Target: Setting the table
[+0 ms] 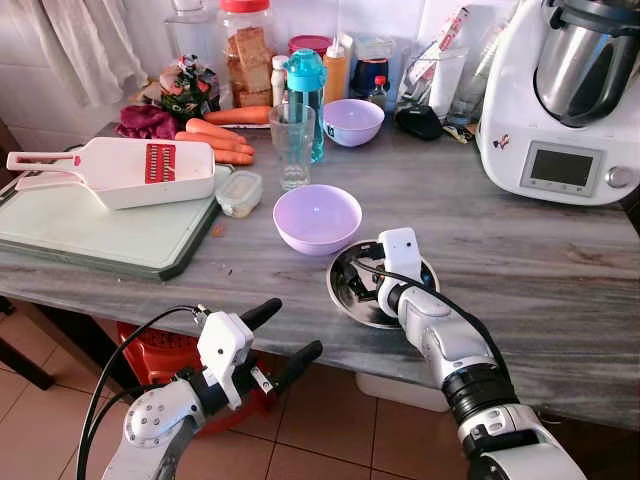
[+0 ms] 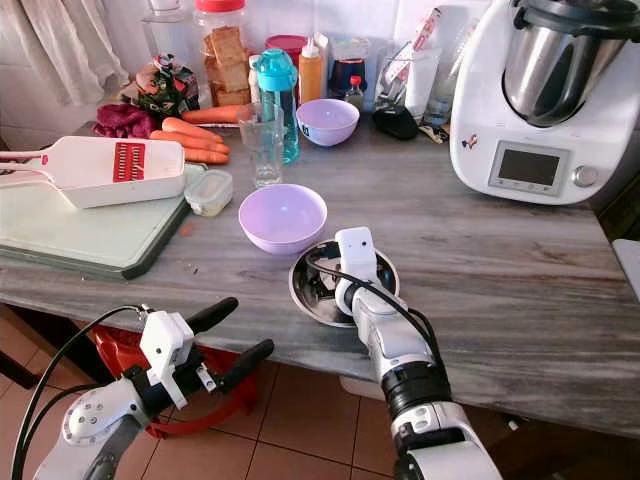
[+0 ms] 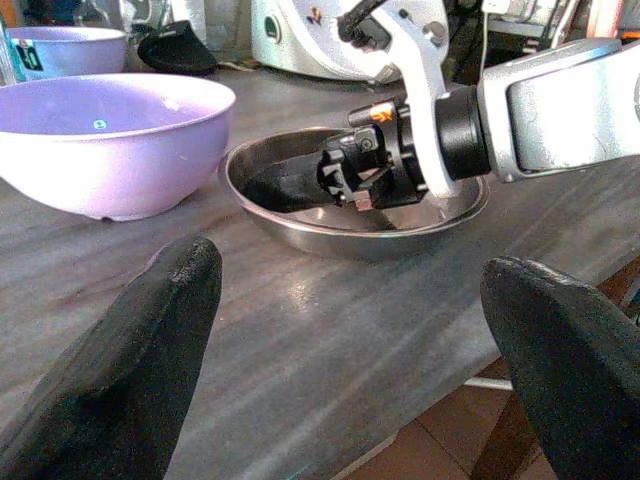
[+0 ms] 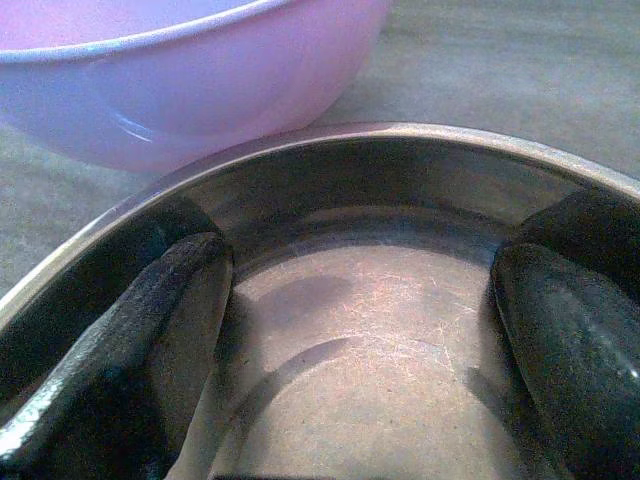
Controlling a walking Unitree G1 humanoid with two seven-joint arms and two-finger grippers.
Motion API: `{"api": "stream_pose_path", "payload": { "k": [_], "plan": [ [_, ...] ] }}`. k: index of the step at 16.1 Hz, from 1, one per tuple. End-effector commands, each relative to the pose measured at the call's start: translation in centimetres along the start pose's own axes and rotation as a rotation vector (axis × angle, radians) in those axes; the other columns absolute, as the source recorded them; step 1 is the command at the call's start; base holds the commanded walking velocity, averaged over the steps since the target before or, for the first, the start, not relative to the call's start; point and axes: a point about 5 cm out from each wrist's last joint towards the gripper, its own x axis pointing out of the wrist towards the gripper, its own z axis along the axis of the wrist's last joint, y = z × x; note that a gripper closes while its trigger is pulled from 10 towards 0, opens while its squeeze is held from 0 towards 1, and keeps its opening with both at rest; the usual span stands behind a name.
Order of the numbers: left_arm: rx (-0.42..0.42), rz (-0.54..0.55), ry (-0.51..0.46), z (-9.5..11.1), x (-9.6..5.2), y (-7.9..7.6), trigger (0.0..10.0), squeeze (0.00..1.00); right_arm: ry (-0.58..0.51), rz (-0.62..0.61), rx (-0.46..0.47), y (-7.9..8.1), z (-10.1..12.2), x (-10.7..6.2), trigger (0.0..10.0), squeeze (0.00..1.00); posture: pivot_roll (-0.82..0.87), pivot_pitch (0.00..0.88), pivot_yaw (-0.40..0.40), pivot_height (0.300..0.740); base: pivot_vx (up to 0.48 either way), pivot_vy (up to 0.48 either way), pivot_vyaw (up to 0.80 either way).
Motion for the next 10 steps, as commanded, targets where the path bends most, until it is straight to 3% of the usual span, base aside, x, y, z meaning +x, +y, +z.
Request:
{"api": "stream_pose_path", "payload": {
  "k": [1,8,10],
  "plan": [
    [0.014,-0.008,0.006,0.2,0.2,-0.2,10.0,0.00,-0.012,0.005,0.019,-0.1,0.3,0.1,10.0,1.00,0.01,0.043,-0.022,0.740,0.000,0.000,0.00],
    [0.011,-0.004,0.000,0.0,0.3,-0.2,10.0,0.00,-0.136,-0.011,0.055,-1.0,2.3,-1.4,10.0,1.00,0.00,0.035,-0.024,0.740,0.000,0.000,0.00],
    [0.012,-0.007,-0.006,0.0,0.5,-0.1,10.0,0.00,-0.191,-0.027,0.014,-1.2,3.0,-2.9,10.0,1.00,-0.01,0.029,-0.020,0.740,0.000,0.000,0.00]
  ]
}}
